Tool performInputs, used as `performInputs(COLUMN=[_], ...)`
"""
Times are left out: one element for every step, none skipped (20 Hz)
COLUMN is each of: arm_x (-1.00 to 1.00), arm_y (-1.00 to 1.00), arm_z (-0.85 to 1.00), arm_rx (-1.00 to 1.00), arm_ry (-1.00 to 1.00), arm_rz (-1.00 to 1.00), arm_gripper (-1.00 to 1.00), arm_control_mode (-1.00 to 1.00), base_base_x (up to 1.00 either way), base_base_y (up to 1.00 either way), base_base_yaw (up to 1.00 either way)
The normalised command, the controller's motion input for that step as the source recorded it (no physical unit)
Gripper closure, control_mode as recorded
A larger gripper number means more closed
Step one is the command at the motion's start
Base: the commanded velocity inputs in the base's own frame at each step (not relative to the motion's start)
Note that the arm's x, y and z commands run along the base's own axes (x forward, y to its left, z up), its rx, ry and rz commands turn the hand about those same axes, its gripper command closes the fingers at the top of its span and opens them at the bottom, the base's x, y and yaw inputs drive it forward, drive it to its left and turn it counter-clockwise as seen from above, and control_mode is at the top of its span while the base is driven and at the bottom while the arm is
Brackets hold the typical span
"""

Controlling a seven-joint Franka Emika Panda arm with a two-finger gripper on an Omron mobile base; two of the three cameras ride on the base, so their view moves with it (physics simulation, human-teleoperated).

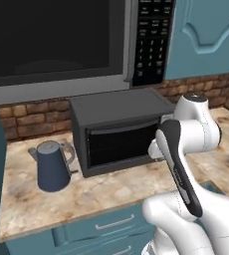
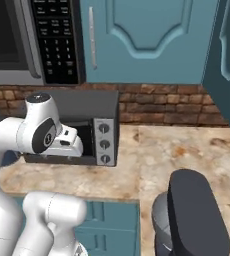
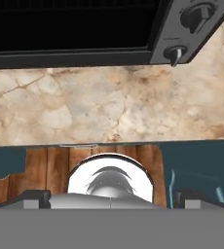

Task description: Navigate to the toaster oven.

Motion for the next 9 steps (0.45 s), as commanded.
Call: performInputs(arm_x=[0.0,0.0,0.0,0.0,0.0,0.0,0.0,0.0,0.0], arm_y=[0.0,0.0,0.0,0.0,0.0,0.0,0.0,0.0,0.0], arm_z=[0.0,0.0,0.0,0.0,0.0,0.0,0.0,0.0,0.0], arm_rx=[0.0,0.0,0.0,0.0,0.0,0.0,0.0,0.0,0.0], arm_ry=[0.0,0.0,0.0,0.0,0.0,0.0,0.0,0.0,0.0], arm_rz=[0.0,0.0,0.0,0.0,0.0,0.0,0.0,0.0,0.0], arm_gripper=[-1.0,-1.0,-1.0,-1.0,-1.0,-1.0,-1.0,-1.0,-1.0], arm_control_mode=[1.0,1.0,1.0,1.0,1.0,1.0,1.0,1.0,1.0], base_base_x=[0.19,0.24,0.29,0.34,0.31,0.24,0.15,0.1,0.06], base_base_y=[-0.3,-0.14,-0.03,0.0,0.0,0.0,0.0,0.0,0.0], base_base_yaw=[0.18,0.15,0.14,0.12,0.09,0.06,0.03,0.01,0.0])
